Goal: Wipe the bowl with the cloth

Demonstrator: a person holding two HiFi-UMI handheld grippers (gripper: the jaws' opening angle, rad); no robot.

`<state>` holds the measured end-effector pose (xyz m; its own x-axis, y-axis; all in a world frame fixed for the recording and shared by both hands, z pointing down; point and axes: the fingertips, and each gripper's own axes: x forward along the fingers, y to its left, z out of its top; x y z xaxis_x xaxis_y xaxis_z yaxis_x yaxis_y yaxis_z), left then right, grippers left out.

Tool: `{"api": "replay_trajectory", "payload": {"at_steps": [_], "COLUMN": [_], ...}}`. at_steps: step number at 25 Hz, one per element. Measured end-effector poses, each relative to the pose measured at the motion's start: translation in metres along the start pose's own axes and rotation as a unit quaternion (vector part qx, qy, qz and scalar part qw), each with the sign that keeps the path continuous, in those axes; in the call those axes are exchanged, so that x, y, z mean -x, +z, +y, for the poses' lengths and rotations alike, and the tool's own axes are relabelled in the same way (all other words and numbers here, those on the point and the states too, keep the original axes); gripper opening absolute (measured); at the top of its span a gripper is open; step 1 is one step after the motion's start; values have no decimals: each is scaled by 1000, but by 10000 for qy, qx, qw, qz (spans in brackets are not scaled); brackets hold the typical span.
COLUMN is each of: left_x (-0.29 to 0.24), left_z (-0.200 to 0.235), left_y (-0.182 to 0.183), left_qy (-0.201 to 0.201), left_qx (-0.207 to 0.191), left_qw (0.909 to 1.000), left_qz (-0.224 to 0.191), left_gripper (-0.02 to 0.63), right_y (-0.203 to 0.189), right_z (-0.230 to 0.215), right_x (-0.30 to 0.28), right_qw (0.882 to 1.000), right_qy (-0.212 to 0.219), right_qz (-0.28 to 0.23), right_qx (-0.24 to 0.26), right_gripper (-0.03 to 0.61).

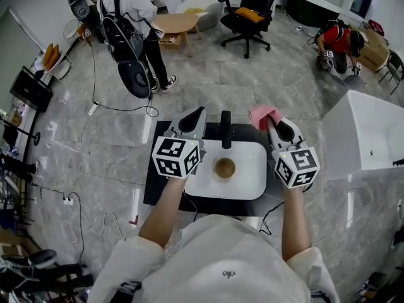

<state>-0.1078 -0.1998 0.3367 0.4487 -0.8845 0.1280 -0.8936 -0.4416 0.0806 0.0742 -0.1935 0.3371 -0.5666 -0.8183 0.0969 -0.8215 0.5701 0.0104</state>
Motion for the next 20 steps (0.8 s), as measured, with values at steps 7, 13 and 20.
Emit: {"api": "replay_trajectory", "payload": {"at_steps": [7,13,20], "left_x": [2,4,9], "left_z": [2,-2,2], "left_y": [-1,-3,-5], "left_qy": [-18,-11,-15], "left_qx": [22,48,74], "left_qw": [10000,10000,10000], "left_qz": [-15,17,24], "left_gripper": [12,12,12], "right_y": [-4,-7,-5], "right_z": [-1,-7,-2], "right_x": [4,13,13], "right_qw": [9999,9998,9998], "right_qy": [-93,-140,-158], "right_qz": [0,39,43], "right_qx": [-135,-135,-95], "right_gripper": [15,15,15]}}
